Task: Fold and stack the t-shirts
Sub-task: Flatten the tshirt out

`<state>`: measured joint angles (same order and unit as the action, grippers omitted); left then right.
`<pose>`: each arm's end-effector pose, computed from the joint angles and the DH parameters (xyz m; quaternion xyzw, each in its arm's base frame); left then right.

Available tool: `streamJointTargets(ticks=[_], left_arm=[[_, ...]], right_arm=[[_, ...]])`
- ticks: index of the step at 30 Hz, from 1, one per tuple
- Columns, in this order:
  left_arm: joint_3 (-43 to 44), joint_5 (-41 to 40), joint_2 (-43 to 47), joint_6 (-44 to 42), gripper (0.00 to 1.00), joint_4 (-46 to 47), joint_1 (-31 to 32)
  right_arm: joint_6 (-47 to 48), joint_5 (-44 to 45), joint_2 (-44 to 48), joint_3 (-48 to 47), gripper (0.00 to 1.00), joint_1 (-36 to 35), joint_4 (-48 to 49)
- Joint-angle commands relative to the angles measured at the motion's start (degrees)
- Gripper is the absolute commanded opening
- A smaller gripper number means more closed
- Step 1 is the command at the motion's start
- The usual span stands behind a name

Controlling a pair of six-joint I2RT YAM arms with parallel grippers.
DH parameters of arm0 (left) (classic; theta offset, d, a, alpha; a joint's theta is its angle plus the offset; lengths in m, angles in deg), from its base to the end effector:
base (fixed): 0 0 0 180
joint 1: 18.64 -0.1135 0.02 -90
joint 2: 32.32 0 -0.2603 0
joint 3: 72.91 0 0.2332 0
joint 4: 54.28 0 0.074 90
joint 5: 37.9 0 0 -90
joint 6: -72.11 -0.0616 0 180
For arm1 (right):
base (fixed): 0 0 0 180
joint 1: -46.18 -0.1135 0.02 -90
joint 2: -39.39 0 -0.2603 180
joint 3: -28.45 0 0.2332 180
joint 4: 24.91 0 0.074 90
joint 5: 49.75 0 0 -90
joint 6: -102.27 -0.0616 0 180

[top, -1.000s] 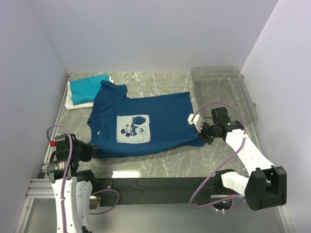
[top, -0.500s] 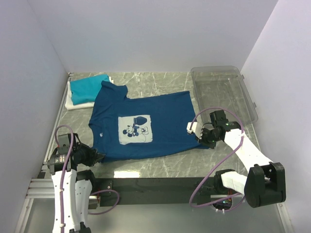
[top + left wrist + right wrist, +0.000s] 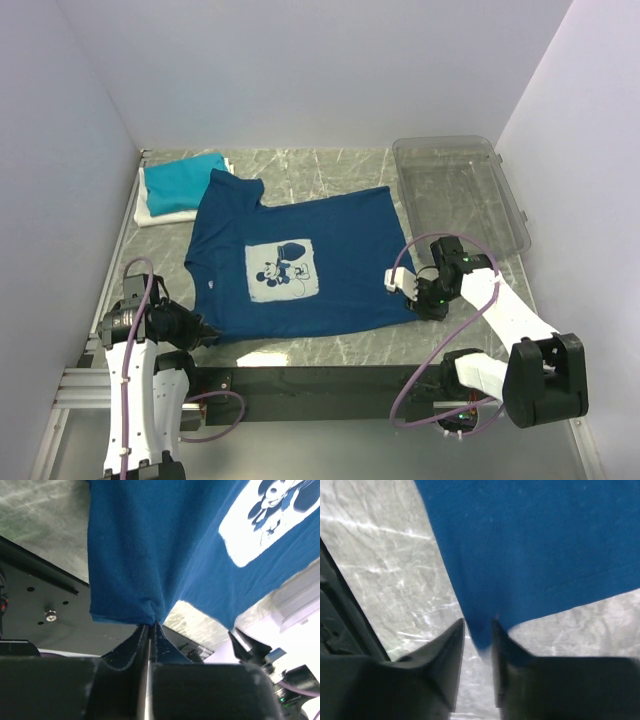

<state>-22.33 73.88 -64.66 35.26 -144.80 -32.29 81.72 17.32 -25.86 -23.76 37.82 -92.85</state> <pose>0.0651 -0.0077 0.2008 -0.5098 0.8260 -0.2268 0.0793 0.1535 0.0468 0.1682 -0.6258 0.7505 0.1315 0.1671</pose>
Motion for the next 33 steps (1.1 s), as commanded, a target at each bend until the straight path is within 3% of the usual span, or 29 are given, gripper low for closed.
streamJointTargets(ticks=[1, 3, 4, 6, 9, 12, 13, 15, 16, 20, 25, 33], left_arm=[[3.9, 4.2, -0.2, -2.9, 0.22, -3.1, -0.1], [8.2, 4.6, -0.4, -3.3, 0.38, -3.0, -0.1], [10.1, 4.0, -0.6, -4.0, 0.53, -2.8, -0.1], [15.4, 2.9, -2.0, -5.0, 0.62, -1.2, -0.1], [20.9, -1.2, -4.2, -6.4, 0.67, 2.6, -0.1], [19.7, -4.6, -5.4, -5.9, 0.71, 15.4, -0.1], [18.2, -5.5, -5.5, -5.3, 0.72, 25.1, 0.0], [13.3, -7.6, -6.9, -4.9, 0.73, 35.2, -0.1], [12.1, -8.8, -9.8, -5.8, 0.73, 44.7, 0.0], [13.1, -8.9, -23.1, -10.7, 0.69, 58.0, 0.2], [23.2, -6.0, -39.3, -20.2, 0.68, 67.6, 1.3], [39.3, -3.6, -59.8, -27.3, 0.69, 69.2, 2.3]], right_arm=[[1.7, -0.9, 2.1, -1.8, 0.44, 0.3, -3.0], [1.1, -2.1, 2.7, -5.1, 0.56, 0.4, -4.0], [1.0, -3.7, 2.6, -6.5, 0.57, 0.4, -4.9], [-0.1, -5.7, 2.2, -10.9, 0.59, 0.3, -5.6], [-2.4, -11.4, -0.2, -16.6, 0.6, 0.3, -6.0], [-10.0, -16.6, -4.3, -21.5, 0.6, 0.2, -2.5], [-12.2, -17.9, -6.8, -22.9, 0.6, 0.3, -0.6], [-20.5, -21.5, -9.6, -27.3, 0.6, -0.1, 2.0], [-26.7, -22.4, -12.5, -29.0, 0.59, -0.3, 4.8], [-41.1, -22.3, -20.2, -38.0, 0.57, -2.3, 10.6], [-52.4, -17.5, -30.2, -49.2, 0.54, -4.5, 13.1], [-55.4, -14.7, -40.0, -59.6, 0.52, -5.0, 11.3]])
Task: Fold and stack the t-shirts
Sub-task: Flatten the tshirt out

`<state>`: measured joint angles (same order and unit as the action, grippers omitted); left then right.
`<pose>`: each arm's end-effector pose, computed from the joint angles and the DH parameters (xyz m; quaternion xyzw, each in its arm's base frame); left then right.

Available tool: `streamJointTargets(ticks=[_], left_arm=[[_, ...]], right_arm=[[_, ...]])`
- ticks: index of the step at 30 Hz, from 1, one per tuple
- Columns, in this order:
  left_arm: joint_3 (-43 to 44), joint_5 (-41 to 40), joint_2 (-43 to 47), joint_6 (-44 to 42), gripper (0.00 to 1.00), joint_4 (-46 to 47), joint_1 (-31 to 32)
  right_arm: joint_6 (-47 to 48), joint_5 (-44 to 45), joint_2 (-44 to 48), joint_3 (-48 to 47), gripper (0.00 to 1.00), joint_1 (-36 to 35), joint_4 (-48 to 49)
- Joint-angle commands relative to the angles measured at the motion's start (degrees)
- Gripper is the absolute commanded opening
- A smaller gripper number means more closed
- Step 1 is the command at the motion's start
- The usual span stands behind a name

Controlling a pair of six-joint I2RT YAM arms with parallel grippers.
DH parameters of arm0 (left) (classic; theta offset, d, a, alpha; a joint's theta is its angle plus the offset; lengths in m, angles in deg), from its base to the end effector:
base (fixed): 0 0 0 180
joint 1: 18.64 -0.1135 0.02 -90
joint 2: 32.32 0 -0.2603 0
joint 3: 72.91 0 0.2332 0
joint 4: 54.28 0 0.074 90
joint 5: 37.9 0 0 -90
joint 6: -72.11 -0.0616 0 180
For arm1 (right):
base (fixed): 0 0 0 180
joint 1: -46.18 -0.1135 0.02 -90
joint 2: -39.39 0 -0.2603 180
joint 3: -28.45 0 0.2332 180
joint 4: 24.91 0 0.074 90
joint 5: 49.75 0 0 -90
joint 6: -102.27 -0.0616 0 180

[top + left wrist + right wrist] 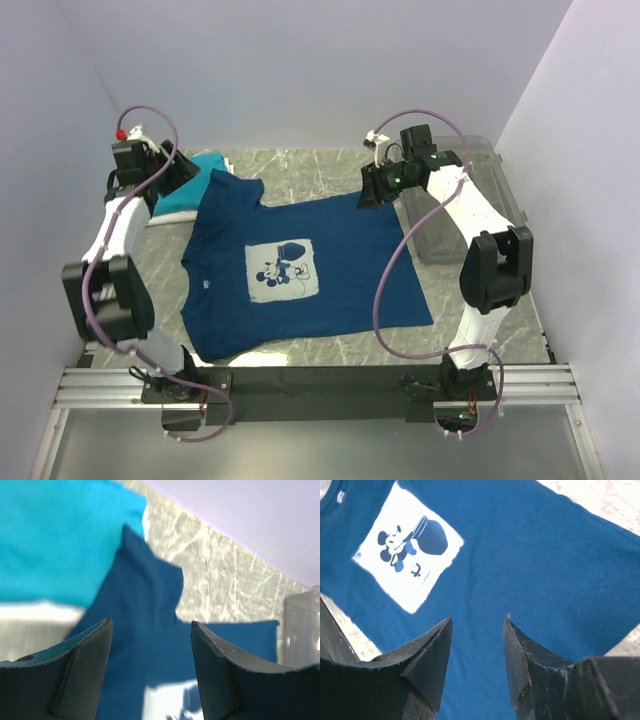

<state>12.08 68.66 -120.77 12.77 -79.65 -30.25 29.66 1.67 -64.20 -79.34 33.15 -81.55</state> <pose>0.3584 0.0557 0.2955 -0.2388 0.8210 -0.2056 0.4761 0.3695 0.1249 0.2868 -0.3371 0.8344 0.3010 0.3155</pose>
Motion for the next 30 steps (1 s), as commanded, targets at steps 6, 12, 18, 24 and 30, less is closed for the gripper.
streamJointTargets(ticks=[6, 12, 18, 24, 30], left_arm=[[16.3, 5.2, -16.6, -5.3, 0.67, 4.4, 0.9], [25.3, 4.2, -26.7, -2.7, 0.67, 3.1, 1.9], [30.6, 1.6, -32.7, -1.9, 0.65, 0.0, 2.5], [34.5, 2.3, -38.3, -2.4, 0.62, -1.4, 2.8], [37.4, 2.3, -41.8, -3.0, 0.62, -2.4, 3.7]], right_arm=[[-2.1, 1.9, -4.9, -6.6, 0.52, -0.8, -1.2], [1.2, 1.3, -7.9, -7.5, 0.53, -0.8, -2.6], [1.5, -0.7, -10.6, -8.5, 0.53, -0.8, -2.9], [2.1, -0.6, -12.7, -10.5, 0.53, -0.7, -4.3], [3.4, -0.3, -13.3, -11.4, 0.53, -0.5, -5.7]])
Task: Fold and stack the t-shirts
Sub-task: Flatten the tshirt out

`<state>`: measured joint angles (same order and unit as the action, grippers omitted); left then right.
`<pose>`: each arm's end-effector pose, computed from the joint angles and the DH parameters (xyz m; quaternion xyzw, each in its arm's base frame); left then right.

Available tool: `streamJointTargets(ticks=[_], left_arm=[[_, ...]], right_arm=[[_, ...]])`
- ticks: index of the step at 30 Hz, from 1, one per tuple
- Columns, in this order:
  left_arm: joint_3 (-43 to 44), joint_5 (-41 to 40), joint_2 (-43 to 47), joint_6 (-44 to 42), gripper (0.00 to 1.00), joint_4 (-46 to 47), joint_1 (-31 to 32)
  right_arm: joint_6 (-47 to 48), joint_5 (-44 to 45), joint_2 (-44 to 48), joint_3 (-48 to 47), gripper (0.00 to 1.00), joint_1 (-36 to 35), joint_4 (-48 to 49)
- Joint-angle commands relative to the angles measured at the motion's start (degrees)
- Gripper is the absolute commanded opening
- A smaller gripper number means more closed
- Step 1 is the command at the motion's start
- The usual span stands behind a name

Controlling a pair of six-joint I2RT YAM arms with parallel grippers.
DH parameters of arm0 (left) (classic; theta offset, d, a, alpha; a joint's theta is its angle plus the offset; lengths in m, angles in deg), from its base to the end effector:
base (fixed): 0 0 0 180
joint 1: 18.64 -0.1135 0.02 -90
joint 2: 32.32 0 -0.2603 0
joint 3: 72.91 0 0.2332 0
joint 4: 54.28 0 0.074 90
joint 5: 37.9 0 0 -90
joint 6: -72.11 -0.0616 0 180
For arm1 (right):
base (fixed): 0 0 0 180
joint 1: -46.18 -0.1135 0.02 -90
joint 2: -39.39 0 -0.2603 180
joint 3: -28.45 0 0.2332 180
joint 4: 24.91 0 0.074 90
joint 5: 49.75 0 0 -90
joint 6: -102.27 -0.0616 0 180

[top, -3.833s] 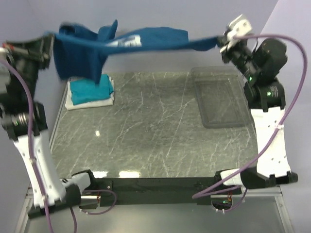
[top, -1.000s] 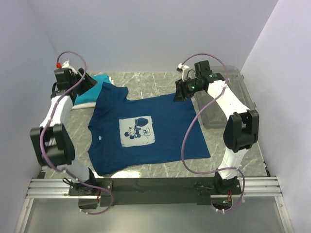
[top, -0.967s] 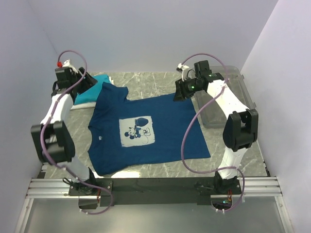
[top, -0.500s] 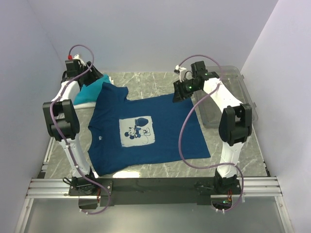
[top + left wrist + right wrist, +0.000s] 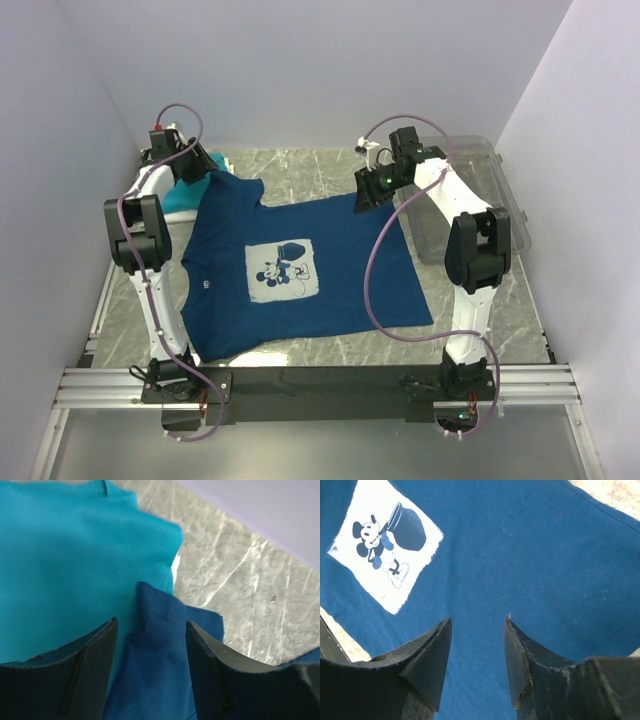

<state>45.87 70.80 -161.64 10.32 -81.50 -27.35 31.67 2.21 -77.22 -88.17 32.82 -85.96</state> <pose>0.5158 0.0590 0.1912 -0.2127 0.8630 -0.2173 0.4034 0.4087 0.1361 0.2391 -0.3363 0.8552 0.3027 0.2527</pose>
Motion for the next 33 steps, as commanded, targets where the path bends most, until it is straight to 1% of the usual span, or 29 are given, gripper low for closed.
streamJointTargets(ticks=[1, 7, 9, 10, 12, 13, 15, 16, 19, 23, 25, 27, 28, 29, 30, 31, 32, 33], left_arm=[[4.4, -0.1, -1.3, -0.5, 0.61, -1.0, 1.0], [7.6, -1.4, -4.1, -0.5, 0.58, -1.9, 1.0], [8.2, -1.0, -5.0, -0.4, 0.52, -2.4, 1.0], [8.6, -1.0, -5.2, -0.4, 0.48, -2.6, 1.0], [8.5, -0.5, -5.2, -0.5, 0.43, -2.8, 1.1], [8.4, -0.4, -5.3, -0.7, 0.36, -2.8, 1.0], [8.4, 0.4, -5.3, -1.0, 0.32, -2.7, 1.0], [8.3, 0.5, -5.2, -1.2, 0.27, -2.7, 1.1], [8.3, 0.7, -5.1, -1.7, 0.27, -2.7, 1.0], [8.4, 0.2, -5.3, -2.5, 0.3, -3.2, 1.0], [8.5, 0.7, -5.4, -2.6, 0.27, -3.1, 1.0], [8.4, 1.4, -5.2, -2.6, 0.23, -2.6, 1.0], [8.3, 1.7, -5.1, -2.9, 0.16, -2.1, 1.1], [8.2, 2.4, -4.5, -3.0, 0.13, -1.7, 1.1], [7.6, 2.8, -4.2, -3.2, 0.09, -1.2, 1.0], [7.0, 3.0, -3.7, -3.9, 0.01, -0.7, 1.0], [6.1, 3.3, -1.9, -4.0, 0.01, 1.2, 1.0], [3.7, 3.3, -0.9, -4.3, 0.01, 2.2, 1.1]], right_arm=[[1.6, -0.9, -0.3, -2.2, 0.53, -0.2, -1.6], [3.5, -0.4, 0.7, -0.3, 0.53, 0.5, -2.1], [3.6, -0.4, 0.5, -0.5, 0.53, 1.0, -2.4], [3.5, -0.3, 0.3, -0.8, 0.53, 1.1, -2.5], [3.1, -0.4, 0.2, -1.3, 0.53, 1.3, -2.4], [2.9, -0.4, -0.2, -1.7, 0.53, 1.4, -2.4], [2.6, -0.3, -0.6, -2.5, 0.53, 1.4, -2.4], [2.4, -0.3, -1.1, -3.4, 0.53, 1.4, -2.5], [1.9, -0.1, -2.0, -5.4, 0.53, 1.3, -3.1], [1.3, 0.0, -2.7, -6.9, 0.53, 1.3, -3.0], [1.1, 0.2, -3.2, -7.8, 0.53, 1.4, -3.0], [0.6, 1.0, -3.5, -8.9, 0.53, 1.3, -2.9], [0.2, 1.6, -4.1, -9.3, 0.53, 1.3, -2.7], [-1.3, 3.7, -4.4, -9.6, 0.53, 1.3, -1.8], [-2.6, 5.2, -4.6, -10.1, 0.49, 1.3, -1.0], [-3.8, 6.8, -5.1, -10.4, 0.49, 1.3, -0.1], [-6.1, 10.2, -5.5, -11.0, 0.49, 1.3, 1.1], [-7.2, 11.8, -5.9, -12.5, 0.49, 1.3, 1.5]])
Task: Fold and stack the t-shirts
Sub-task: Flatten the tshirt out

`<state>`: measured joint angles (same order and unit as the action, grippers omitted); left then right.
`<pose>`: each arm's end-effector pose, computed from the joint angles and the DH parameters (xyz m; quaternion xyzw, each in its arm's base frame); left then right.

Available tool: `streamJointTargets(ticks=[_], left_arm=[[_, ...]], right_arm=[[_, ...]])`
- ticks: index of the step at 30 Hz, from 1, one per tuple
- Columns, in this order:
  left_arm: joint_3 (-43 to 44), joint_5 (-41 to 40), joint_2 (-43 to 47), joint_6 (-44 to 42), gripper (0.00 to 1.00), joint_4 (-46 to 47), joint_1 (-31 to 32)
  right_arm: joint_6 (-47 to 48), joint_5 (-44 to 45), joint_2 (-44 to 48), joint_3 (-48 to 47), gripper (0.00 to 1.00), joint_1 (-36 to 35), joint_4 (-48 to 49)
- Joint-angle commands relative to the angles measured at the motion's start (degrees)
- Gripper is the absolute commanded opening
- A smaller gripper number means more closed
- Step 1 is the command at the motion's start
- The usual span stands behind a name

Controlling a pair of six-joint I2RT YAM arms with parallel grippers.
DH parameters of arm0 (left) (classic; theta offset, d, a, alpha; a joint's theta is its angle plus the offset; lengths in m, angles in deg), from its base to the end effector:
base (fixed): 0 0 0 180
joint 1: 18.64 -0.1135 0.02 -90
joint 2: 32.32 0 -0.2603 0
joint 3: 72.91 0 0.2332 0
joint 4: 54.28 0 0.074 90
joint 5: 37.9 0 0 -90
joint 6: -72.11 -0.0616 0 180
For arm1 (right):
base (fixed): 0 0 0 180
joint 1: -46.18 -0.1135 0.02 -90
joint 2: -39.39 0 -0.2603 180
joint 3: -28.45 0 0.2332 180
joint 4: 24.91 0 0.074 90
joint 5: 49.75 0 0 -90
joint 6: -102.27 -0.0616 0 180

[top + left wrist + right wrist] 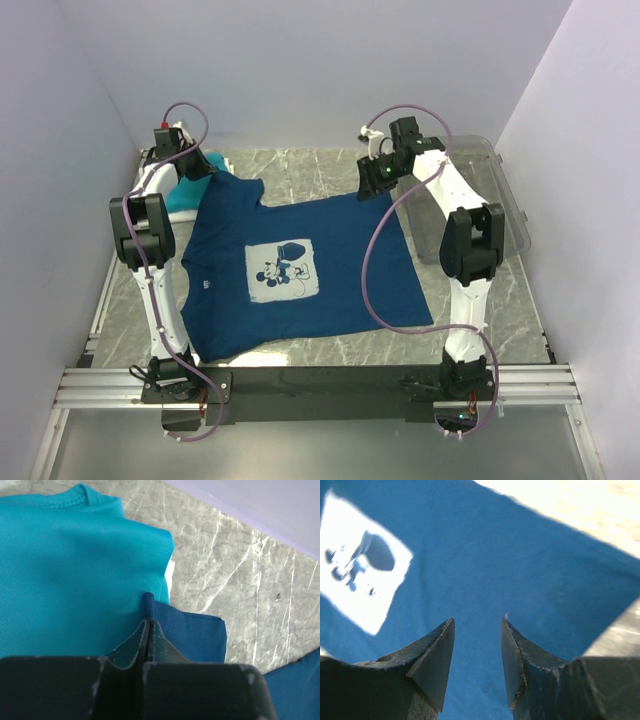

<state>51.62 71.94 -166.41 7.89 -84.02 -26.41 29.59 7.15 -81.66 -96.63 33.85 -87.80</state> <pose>0.5311 0.0514 0.1782 -0.1863 0.8736 -0.2198 0.3922 0.4342 0.1293 0.2454 -0.3102 0.8731 0.2629 0.2690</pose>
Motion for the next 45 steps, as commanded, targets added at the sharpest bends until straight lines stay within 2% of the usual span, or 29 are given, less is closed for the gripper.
streamJointTargets(ticks=[1, 5, 9, 16, 19, 32, 45], left_arm=[[-3.3, 2.0, 5.1, -2.4, 0.01, 5.9, 0.0], [-8.4, 1.1, 11.3, -3.6, 0.01, 9.1, 0.1], [-13.4, 0.5, 15.1, -4.4, 0.01, 11.0, -0.1], [-17.1, 0.6, 18.5, -4.8, 0.0, 13.6, -0.7], [-16.5, 1.1, 18.4, -5.0, 0.0, 13.0, -0.7], [-16.9, 1.9, 18.2, -4.7, 0.0, 13.3, -0.6], [-18.8, 2.4, 18.9, -4.2, 0.01, 14.0, -0.5]], right_arm=[[-6.0, 8.3, -2.6, -5.0, 0.49, 0.3, 3.5], [-4.3, 14.1, -5.6, -9.8, 0.49, -0.2, 3.3], [-1.1, 23.5, -8.4, -12.4, 0.49, -1.3, 4.0], [4.2, 30.2, -12.1, -15.2, 0.49, -1.7, 6.3], [6.2, 31.4, -14.8, -18.6, 0.49, -1.8, 5.3], [15.5, 37.2, -19.5, -18.8, 0.45, -2.7, 6.0], [20.2, 42.9, -24.0, -21.8, 0.48, -3.9, 8.0]])
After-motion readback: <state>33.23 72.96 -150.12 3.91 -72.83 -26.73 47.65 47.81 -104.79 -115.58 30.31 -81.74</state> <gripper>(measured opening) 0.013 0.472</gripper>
